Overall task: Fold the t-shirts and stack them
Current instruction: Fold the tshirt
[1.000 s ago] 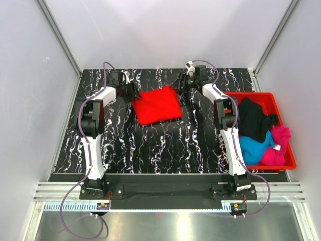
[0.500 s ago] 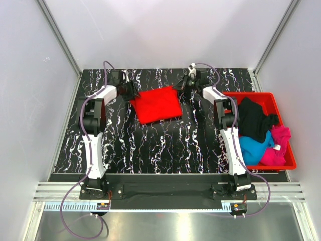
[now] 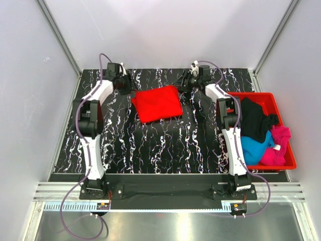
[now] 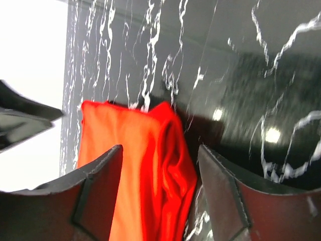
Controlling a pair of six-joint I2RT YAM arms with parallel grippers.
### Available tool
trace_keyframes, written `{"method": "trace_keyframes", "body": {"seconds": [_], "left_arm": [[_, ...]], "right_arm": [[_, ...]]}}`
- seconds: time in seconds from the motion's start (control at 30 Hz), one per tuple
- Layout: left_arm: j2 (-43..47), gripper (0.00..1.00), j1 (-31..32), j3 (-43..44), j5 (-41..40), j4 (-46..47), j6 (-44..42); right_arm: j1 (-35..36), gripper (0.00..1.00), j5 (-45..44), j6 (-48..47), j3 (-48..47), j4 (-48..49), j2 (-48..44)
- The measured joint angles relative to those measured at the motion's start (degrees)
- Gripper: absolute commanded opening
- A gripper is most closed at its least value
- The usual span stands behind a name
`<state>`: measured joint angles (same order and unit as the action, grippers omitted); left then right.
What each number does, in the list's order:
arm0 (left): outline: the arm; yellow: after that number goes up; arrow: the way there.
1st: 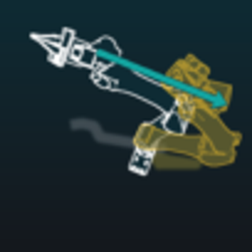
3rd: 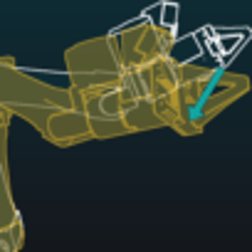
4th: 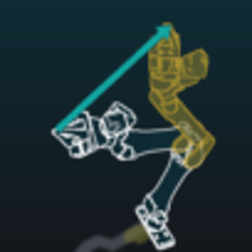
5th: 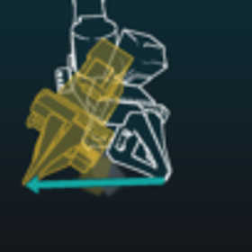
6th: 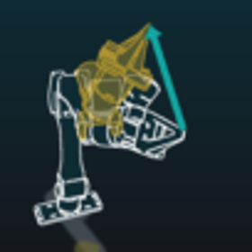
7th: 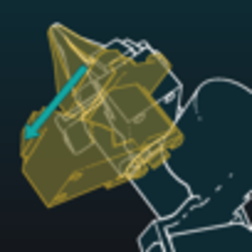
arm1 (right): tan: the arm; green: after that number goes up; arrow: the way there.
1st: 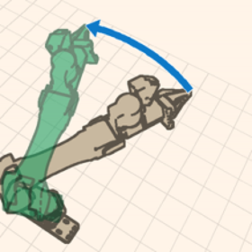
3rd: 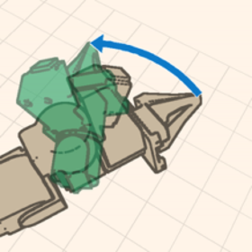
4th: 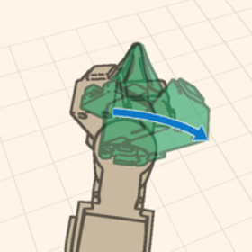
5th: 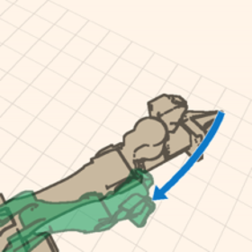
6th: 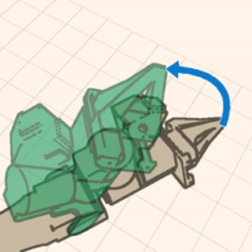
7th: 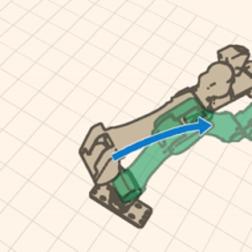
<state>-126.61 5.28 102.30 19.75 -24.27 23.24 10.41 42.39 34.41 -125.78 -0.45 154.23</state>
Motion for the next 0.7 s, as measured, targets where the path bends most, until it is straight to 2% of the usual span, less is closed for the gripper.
{"method": "trace_keyframes", "body": {"seconds": [0.17, 0.3, 0.47, 0.6, 0.7], "left_arm": [[8.96, 0.55, -0.15, -4.55, -1.73, -1.95, -0.63], [15.08, 0.56, -0.13, -13.86, -0.87, 0.37, 0.66], [14.71, 0.56, 1.05, -23.65, 1.14, 2.19, 3.61], [13.29, 0.56, 3.13, -26.27, 2.16, 2.43, 5.38], [13.29, 0.55, 4.33, -27.85, 2.32, 3.21, 6.23]], "right_arm": [[0.09, 0.71, -1.05, -1.57, 5.38, -3.69, -5.05], [0.31, 0.72, -1.46, -3.98, 9.94, -6.19, -8.37], [1.33, 0.68, -2.73, -6.91, 12.39, -8.48, -9.99], [2.4, 0.61, -3.17, -7.85, 16.15, -7.43, -11.74], [2.99, 0.53, -4.37, -8.07, 23.21, -6.01, -15.8]]}}
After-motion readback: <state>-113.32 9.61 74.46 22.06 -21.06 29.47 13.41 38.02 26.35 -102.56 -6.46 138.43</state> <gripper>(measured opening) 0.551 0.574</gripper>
